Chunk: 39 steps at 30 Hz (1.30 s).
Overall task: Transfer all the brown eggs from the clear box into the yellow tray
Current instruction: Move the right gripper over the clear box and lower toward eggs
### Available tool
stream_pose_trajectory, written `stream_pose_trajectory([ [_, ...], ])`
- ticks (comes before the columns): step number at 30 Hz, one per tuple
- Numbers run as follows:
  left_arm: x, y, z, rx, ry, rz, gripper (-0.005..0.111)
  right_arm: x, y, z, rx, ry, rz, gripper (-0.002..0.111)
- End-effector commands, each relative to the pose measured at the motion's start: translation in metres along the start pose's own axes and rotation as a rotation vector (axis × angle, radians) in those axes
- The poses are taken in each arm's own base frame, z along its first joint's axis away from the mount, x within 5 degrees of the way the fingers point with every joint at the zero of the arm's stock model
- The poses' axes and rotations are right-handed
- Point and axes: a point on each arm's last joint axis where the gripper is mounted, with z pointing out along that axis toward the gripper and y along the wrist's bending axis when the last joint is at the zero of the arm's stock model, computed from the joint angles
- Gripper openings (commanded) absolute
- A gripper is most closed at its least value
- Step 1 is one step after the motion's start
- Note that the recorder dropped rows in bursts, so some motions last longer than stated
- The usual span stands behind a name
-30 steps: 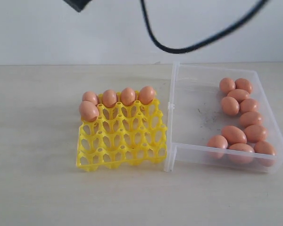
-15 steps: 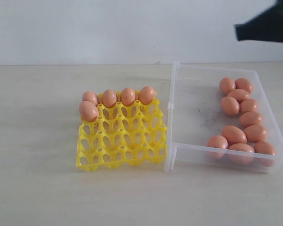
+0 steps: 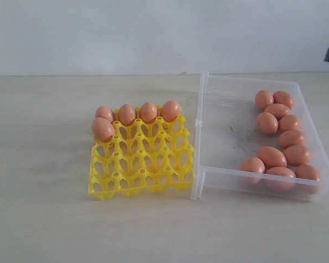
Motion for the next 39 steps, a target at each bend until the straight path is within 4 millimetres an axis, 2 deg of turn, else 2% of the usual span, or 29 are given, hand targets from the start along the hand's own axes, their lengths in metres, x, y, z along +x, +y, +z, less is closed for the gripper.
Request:
stream_pose_trajectory([
  [1, 0.001, 0.0, 0.0, 0.006, 0.0, -0.005, 0.004, 0.017, 0.041, 0.018, -0.4, 0.179, -0.131, 0.0],
  [3, 0.001, 0.0, 0.0, 0.006, 0.0, -0.005, 0.004, 0.03, 0.055, 0.032, -0.522, 0.257, -0.184, 0.0],
  [6, 0.001, 0.0, 0.0, 0.006, 0.0, -0.005, 0.004, 0.036, 0.065, 0.054, -0.595, 0.242, -0.41, 0.0],
  [7, 0.001, 0.0, 0.0, 0.006, 0.0, -0.005, 0.004, 0.037, 0.067, 0.06, -0.595, 0.248, -0.409, 0.0],
  [11, 0.001, 0.0, 0.0, 0.006, 0.0, -0.005, 0.004, 0.029, 0.065, 0.069, -0.5, 0.295, -0.132, 0.001],
  [13, 0.001, 0.0, 0.0, 0.006, 0.0, -0.005, 0.004, 0.025, 0.068, 0.068, -0.522, 0.286, -0.137, 0.01],
  [17, 0.001, 0.0, 0.0, 0.006, 0.0, -0.005, 0.004, 0.019, 0.068, 0.07, -0.507, 0.263, -0.133, 0.039],
  [18, 0.001, 0.0, 0.0, 0.006, 0.0, -0.005, 0.004, 0.018, 0.066, 0.071, -0.48, 0.258, -0.118, 0.041],
  [22, 0.001, 0.0, 0.0, 0.006, 0.0, -0.005, 0.004, 0.018, 0.065, 0.071, -0.501, 0.268, -0.114, 0.027],
  [26, 0.001, 0.0, 0.0, 0.006, 0.0, -0.005, 0.004, 0.023, 0.087, 0.06, -0.676, 0.175, -0.501, 0.003],
  [27, 0.001, 0.0, 0.0, 0.006, 0.0, -0.005, 0.004, 0.025, 0.095, 0.056, -0.719, 0.132, -0.632, 0.0],
  [30, 0.001, 0.0, 0.0, 0.006, 0.0, -0.005, 0.004, 0.032, 0.118, 0.045, -0.781, -0.015, -1.02, 0.0],
  [32, 0.001, 0.0, 0.0, 0.006, 0.0, -0.005, 0.004, 0.032, 0.127, 0.045, -0.639, -0.085, -1.255, 0.0],
  [35, 0.001, 0.0, 0.0, 0.006, 0.0, -0.005, 0.004, 0.026, 0.136, 0.041, -0.291, -0.134, -1.639, 0.0],
  [37, 0.001, 0.0, 0.0, 0.006, 0.0, -0.005, 0.004, 0.013, 0.134, 0.041, -0.076, -0.115, -1.695, 0.0],
  [39, 0.001, 0.0, 0.0, 0.006, 0.0, -0.005, 0.004, -0.008, 0.133, 0.04, 0.037, -0.131, -1.53, 0.0],
])
